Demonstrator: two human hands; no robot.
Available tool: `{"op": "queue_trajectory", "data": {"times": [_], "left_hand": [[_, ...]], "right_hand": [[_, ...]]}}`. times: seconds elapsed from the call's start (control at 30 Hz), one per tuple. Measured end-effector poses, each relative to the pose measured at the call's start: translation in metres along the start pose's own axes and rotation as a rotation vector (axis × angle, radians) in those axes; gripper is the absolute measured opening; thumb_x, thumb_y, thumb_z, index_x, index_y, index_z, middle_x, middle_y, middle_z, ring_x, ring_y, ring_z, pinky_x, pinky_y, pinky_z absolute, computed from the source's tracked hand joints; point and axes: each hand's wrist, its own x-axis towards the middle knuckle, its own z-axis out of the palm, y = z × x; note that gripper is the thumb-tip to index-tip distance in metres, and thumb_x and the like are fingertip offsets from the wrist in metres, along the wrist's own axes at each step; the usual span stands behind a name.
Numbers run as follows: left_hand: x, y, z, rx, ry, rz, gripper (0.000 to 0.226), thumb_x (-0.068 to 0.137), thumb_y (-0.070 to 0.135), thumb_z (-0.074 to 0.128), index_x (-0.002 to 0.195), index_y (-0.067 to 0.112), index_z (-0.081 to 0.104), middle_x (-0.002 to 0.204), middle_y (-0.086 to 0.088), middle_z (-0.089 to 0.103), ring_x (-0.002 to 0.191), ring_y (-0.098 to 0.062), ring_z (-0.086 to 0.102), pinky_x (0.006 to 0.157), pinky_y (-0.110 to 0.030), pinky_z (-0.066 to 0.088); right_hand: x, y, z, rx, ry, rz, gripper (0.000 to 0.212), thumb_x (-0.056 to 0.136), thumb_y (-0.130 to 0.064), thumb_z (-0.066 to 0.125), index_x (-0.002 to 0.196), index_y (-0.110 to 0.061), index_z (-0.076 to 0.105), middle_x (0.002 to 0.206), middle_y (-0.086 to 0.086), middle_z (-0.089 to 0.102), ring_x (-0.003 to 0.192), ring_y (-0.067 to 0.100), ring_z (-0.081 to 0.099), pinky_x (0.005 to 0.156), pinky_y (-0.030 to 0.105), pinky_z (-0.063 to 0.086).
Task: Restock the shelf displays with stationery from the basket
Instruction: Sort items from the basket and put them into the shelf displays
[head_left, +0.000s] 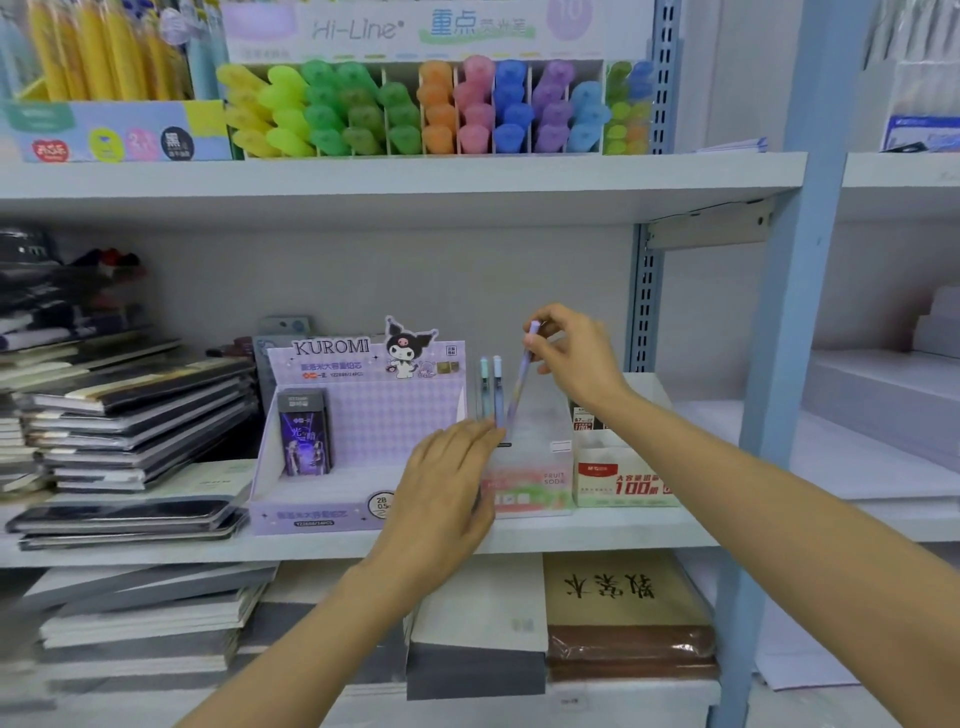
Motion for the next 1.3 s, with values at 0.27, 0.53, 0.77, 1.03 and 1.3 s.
{"op": "queue_trajectory", "data": {"times": [0.27,0.53,0.77,1.03,1.3], "left_hand": [[-0.003,-0.007,-0.003,0.081,0.110,0.043,0.048,0.075,0.003,0.071,0.122,0.011,0.064,0.111,-0.008,0.062,0.103,-0.028,0.059,0.088,-0.038,0.046],[-0.006,-0.008,0.001,0.015,0.103,0.057,0.047,0.080,-0.001,0.067,0.126,0.010,0.061,0.120,-0.009,0.060,0.130,-0.030,0.049,0.100,-0.039,0.045],[-0.005,-0.009,0.000,-0.026,0.050,0.040,0.049,0.084,-0.001,0.061,0.132,0.009,0.056,0.129,-0.012,0.056,0.128,-0.028,0.051,0.090,-0.038,0.052],[-0.006,-0.006,0.001,-0.017,0.032,0.025,0.053,0.083,-0.002,0.063,0.134,0.008,0.055,0.132,-0.015,0.055,0.123,-0.032,0.054,0.089,-0.040,0.052],[-0.006,-0.009,0.004,-0.007,0.032,0.029,0.054,0.083,0.000,0.062,0.136,0.009,0.054,0.132,-0.015,0.053,0.115,-0.032,0.057,0.087,-0.039,0.051]], "right_hand": [[0.004,0.012,0.014,-0.116,-0.149,-0.067,0.004,0.093,-0.012,0.062,0.094,-0.008,0.061,0.083,0.003,0.069,0.077,0.014,0.070,0.055,0.005,0.042],[0.011,0.013,0.015,-0.072,-0.156,-0.048,0.008,0.093,-0.012,0.062,0.097,-0.006,0.061,0.085,0.006,0.067,0.070,0.008,0.069,0.047,0.012,0.047],[0.014,0.014,0.011,-0.104,-0.186,-0.045,0.012,0.093,-0.012,0.061,0.099,-0.002,0.060,0.083,0.007,0.067,0.063,0.010,0.067,0.060,0.023,0.057],[0.010,0.015,0.017,-0.170,-0.148,-0.096,0.022,0.091,-0.014,0.065,0.111,-0.016,0.057,0.081,-0.001,0.066,0.070,0.012,0.068,0.073,0.035,0.058],[0.009,0.023,0.023,-0.404,-0.122,-0.151,0.016,0.086,-0.022,0.071,0.101,-0.015,0.068,0.109,0.005,0.058,0.100,0.020,0.057,0.088,0.040,0.049]]}}
